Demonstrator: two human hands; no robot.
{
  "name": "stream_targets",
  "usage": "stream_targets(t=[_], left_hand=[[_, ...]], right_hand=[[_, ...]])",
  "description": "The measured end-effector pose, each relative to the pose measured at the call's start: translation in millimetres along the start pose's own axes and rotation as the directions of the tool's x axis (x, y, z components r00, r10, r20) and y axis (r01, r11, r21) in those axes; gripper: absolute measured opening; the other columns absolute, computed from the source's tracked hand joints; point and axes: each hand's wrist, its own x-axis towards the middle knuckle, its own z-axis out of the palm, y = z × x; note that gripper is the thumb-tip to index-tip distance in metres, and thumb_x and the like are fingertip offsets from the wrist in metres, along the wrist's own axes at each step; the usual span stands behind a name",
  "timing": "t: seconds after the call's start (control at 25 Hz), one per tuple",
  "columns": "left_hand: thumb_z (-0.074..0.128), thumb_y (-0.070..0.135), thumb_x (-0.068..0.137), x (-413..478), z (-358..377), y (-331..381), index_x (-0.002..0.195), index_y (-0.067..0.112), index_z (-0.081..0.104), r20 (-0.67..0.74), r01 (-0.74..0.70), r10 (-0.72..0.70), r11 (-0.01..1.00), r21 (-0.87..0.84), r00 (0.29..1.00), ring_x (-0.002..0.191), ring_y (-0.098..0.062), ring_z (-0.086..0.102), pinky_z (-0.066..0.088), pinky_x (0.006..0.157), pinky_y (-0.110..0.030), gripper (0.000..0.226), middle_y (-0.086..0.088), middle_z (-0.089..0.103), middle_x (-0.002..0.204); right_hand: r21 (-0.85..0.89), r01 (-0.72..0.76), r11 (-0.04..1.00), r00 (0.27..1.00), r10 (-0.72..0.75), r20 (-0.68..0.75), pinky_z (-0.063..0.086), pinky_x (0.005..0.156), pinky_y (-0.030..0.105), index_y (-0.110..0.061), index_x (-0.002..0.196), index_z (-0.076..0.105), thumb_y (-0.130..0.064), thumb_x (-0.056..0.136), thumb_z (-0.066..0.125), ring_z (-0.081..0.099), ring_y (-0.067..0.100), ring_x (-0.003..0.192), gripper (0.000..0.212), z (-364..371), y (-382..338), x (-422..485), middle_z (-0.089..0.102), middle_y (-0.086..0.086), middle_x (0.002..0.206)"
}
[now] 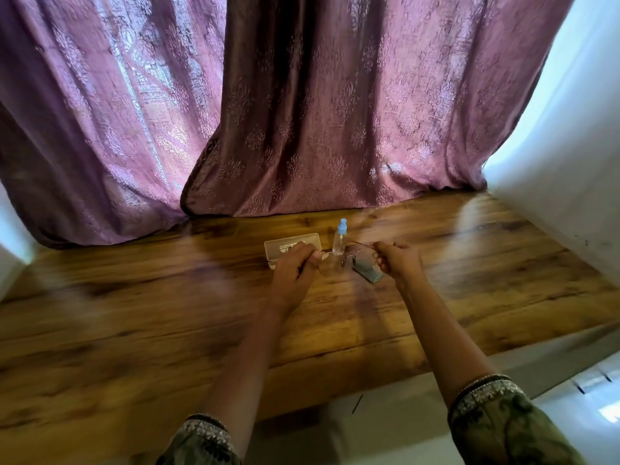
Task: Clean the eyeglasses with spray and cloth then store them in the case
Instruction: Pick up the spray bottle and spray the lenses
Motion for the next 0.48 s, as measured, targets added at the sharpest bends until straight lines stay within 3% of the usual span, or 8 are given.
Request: stream_targets(t=[0.08, 0.16, 0.28, 0.4, 0.48], left_hand=[[0.038, 0.037, 0.091, 2, 1, -1, 0.074, 0.002, 0.054, -0.06, 0.021, -0.023, 0.999, -0.04, 0.998, 0.06, -0.028, 0.051, 0.045, 0.055, -0.041, 0.042, -0.016, 0.053, 0.068], [0.037, 0.037, 0.09, 6, -1, -2, 0.075, 0.001, 0.055, -0.144, 0.036, -0.043, 0.998, -0.052, 0.989, 0.059, -0.017, 0.048, 0.041, 0.055, -0.027, 0.043, -0.009, 0.052, 0.065], [0.037, 0.037, 0.091, 16, -10, -8, 0.068, 0.025, 0.049, -0.257, 0.071, -0.088, 0.995, -0.074, 0.963, 0.055, -0.008, 0.042, 0.036, 0.053, -0.02, 0.028, 0.008, 0.045, 0.06], [0.037, 0.038, 0.091, 29, -18, -17, 0.067, 0.028, 0.044, -0.33, 0.11, -0.146, 0.986, -0.126, 0.932, 0.05, -0.005, 0.041, 0.037, 0.05, -0.022, 0.027, 0.006, 0.043, 0.056], [0.038, 0.04, 0.091, 38, -21, -24, 0.064, 0.025, 0.044, -0.363, 0.148, -0.19, 0.979, -0.139, 0.912, 0.048, -0.004, 0.04, 0.036, 0.049, -0.022, 0.031, 0.005, 0.043, 0.054]], right_hand=[[0.048, -0.045, 0.998, 0.998, 0.043, 0.049, 0.037, 0.032, 0.014, 0.004, 0.082, 0.064, -0.008, 0.083, 0.064, 0.045, 0.002, 0.031, 0.012, 5, -1, 4, 0.057, 0.006, 0.057], [0.122, -0.073, 0.99, 0.991, 0.059, 0.117, 0.036, 0.031, 0.014, 0.001, 0.072, 0.06, -0.01, 0.087, 0.059, 0.045, 0.003, 0.029, 0.018, 12, -6, 7, 0.058, 0.002, 0.046], [0.164, -0.069, 0.984, 0.989, 0.045, 0.142, 0.041, 0.035, 0.016, -0.002, 0.07, 0.059, -0.014, 0.092, 0.049, 0.05, 0.007, 0.033, 0.026, 18, -7, 17, 0.06, 0.002, 0.041], [0.035, -0.002, 0.999, 0.999, 0.0, 0.046, 0.054, 0.063, 0.031, -0.003, 0.072, 0.066, -0.013, 0.085, 0.055, 0.06, 0.02, 0.058, 0.02, 23, 3, 40, 0.062, 0.008, 0.059], [-0.095, 0.028, 0.995, 1.0, -0.026, 0.017, 0.052, 0.08, 0.046, -0.013, 0.061, 0.065, -0.013, 0.079, 0.06, 0.06, 0.028, 0.073, 0.019, 30, 12, 57, 0.063, 0.01, 0.065]])
